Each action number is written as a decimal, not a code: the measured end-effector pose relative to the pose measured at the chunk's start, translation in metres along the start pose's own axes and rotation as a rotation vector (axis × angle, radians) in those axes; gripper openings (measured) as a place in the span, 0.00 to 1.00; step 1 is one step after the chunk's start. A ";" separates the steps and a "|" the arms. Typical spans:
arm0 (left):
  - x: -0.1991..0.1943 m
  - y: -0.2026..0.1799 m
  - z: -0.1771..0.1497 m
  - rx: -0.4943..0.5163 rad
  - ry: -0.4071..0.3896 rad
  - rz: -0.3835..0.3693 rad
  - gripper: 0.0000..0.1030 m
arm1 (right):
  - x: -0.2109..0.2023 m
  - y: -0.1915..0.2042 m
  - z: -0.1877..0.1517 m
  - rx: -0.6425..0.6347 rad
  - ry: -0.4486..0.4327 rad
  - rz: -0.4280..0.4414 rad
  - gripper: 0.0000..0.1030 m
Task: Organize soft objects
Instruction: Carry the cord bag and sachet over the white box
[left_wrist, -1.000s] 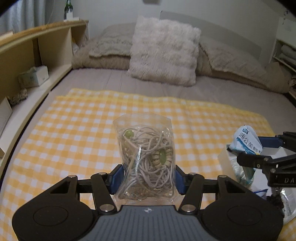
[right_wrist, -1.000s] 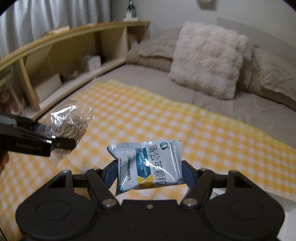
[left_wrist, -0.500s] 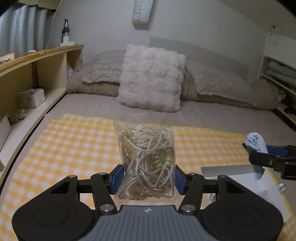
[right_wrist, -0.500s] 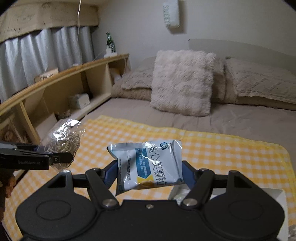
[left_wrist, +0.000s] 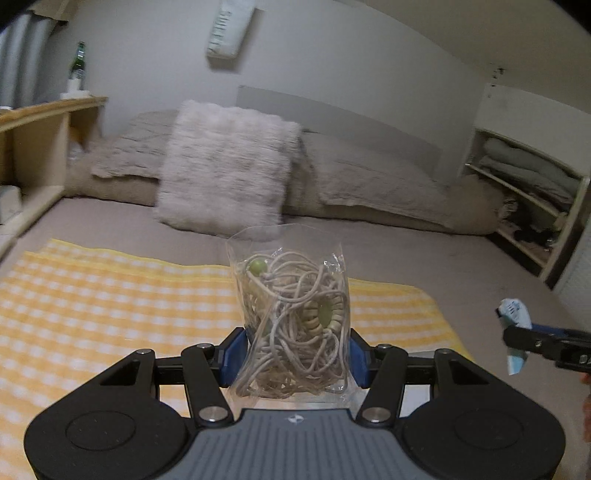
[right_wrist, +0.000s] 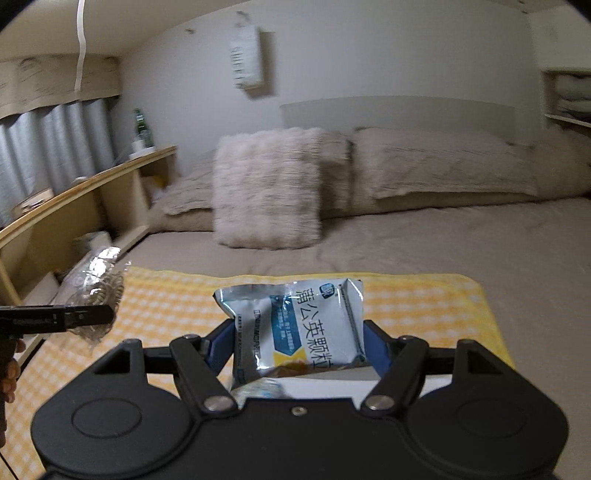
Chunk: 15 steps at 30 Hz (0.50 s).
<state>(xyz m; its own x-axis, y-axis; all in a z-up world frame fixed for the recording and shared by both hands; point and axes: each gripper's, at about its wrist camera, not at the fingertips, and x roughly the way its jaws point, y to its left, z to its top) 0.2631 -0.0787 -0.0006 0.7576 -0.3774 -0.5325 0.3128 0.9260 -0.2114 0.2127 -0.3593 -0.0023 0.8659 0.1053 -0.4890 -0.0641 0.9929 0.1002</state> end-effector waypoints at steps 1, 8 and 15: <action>0.006 -0.006 0.000 0.001 0.005 -0.016 0.55 | -0.001 -0.009 -0.002 0.014 0.002 -0.015 0.71; 0.050 -0.050 -0.013 -0.020 0.083 -0.138 0.56 | 0.001 -0.049 -0.012 0.082 0.033 -0.075 0.71; 0.102 -0.086 -0.042 -0.044 0.215 -0.212 0.56 | 0.020 -0.074 -0.022 0.136 0.093 -0.122 0.71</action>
<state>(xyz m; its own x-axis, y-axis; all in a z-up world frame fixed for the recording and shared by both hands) 0.2894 -0.1967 -0.0711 0.5379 -0.5564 -0.6334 0.4224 0.8281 -0.3686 0.2243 -0.4298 -0.0383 0.8131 -0.0045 -0.5820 0.1116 0.9826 0.1483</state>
